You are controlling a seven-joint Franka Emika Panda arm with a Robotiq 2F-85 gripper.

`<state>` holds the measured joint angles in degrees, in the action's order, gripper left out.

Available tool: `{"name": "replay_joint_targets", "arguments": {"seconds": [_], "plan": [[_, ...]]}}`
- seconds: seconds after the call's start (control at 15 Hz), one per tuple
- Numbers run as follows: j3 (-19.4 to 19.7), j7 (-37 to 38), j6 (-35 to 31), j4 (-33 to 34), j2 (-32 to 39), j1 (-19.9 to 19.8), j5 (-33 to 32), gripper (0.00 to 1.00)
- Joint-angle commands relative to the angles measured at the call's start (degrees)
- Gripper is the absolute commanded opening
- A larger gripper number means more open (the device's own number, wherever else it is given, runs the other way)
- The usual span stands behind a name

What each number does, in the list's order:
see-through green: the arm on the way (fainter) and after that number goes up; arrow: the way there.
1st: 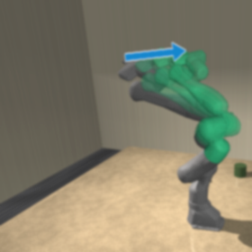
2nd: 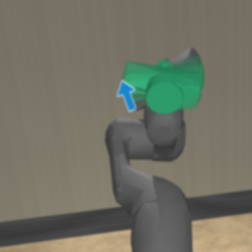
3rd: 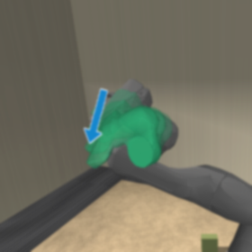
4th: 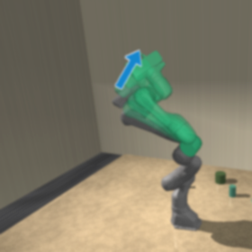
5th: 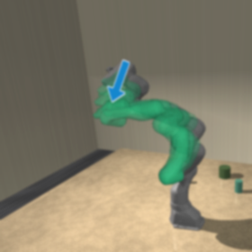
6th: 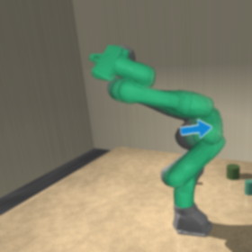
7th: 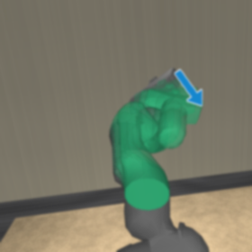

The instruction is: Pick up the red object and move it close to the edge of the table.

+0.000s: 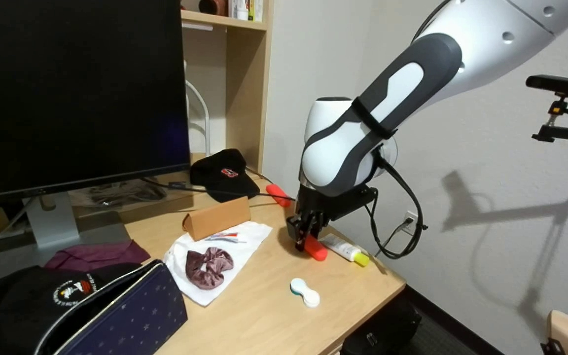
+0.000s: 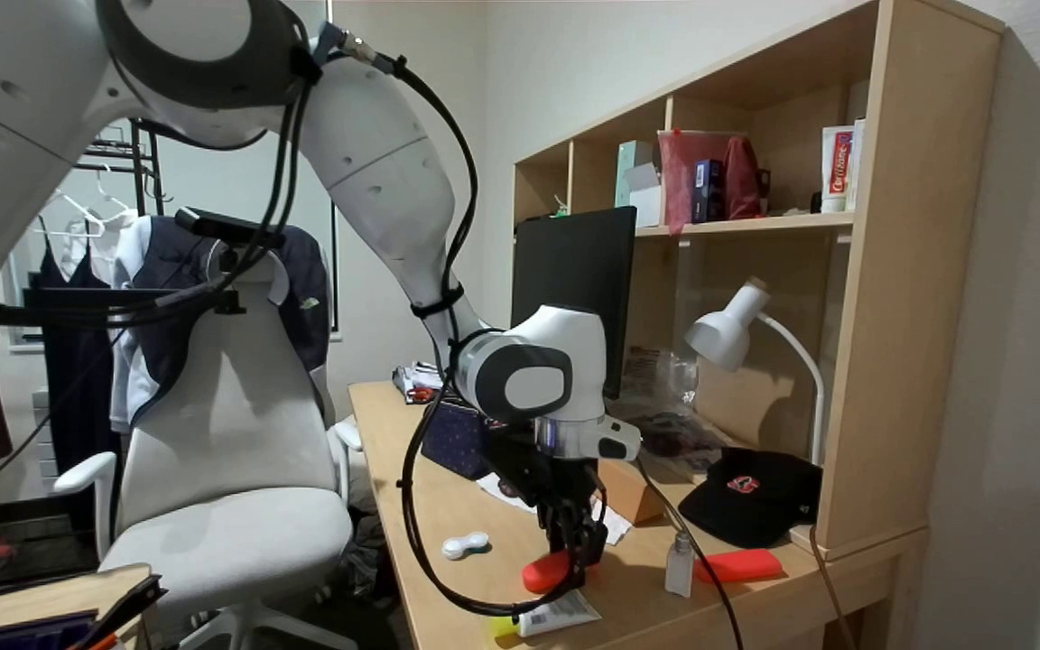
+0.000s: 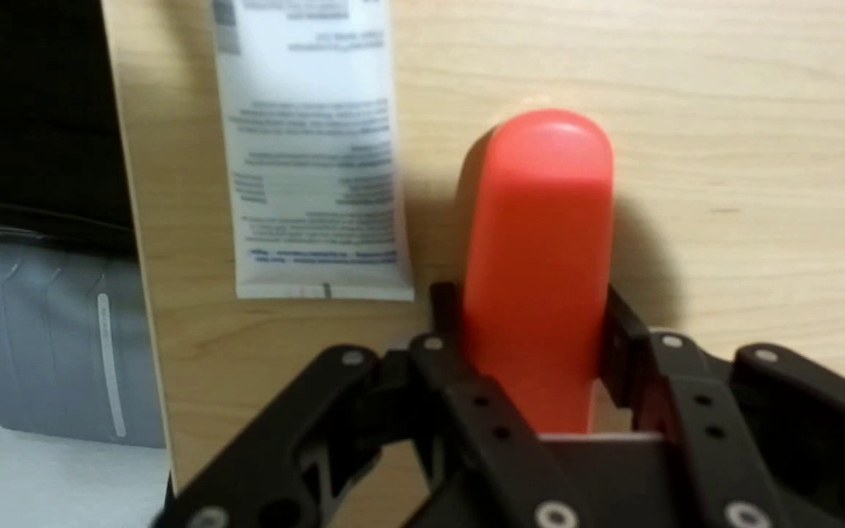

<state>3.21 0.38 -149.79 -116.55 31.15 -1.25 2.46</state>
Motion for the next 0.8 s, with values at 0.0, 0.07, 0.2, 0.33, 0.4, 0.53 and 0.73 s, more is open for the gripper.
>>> {"name": "replay_joint_targets", "arguments": {"seconds": [0.0, 0.07, 0.2, 0.33, 0.4, 0.53, 0.73], "plan": [[0.1, -0.4, -2.7, -2.0, 0.7, 0.0, -1.9, 0.21], [0.6, 0.3, -2.9, -2.7, 0.1, 0.5, -2.4, 0.21], [0.8, 1.3, -6.0, -6.0, -2.2, 0.8, -2.5, 0.21], [0.1, 0.8, -11.3, -9.8, -4.2, 0.2, -1.6, 0.21], [-0.3, 0.3, -13.9, -12.0, -5.4, -0.1, -1.1, 0.21], [0.6, 1.7, -17.5, -15.4, -6.8, 0.8, -1.4, 0.21], [0.2, 1.1, -23.3, -20.1, -9.4, 0.2, -1.0, 0.21]]}}
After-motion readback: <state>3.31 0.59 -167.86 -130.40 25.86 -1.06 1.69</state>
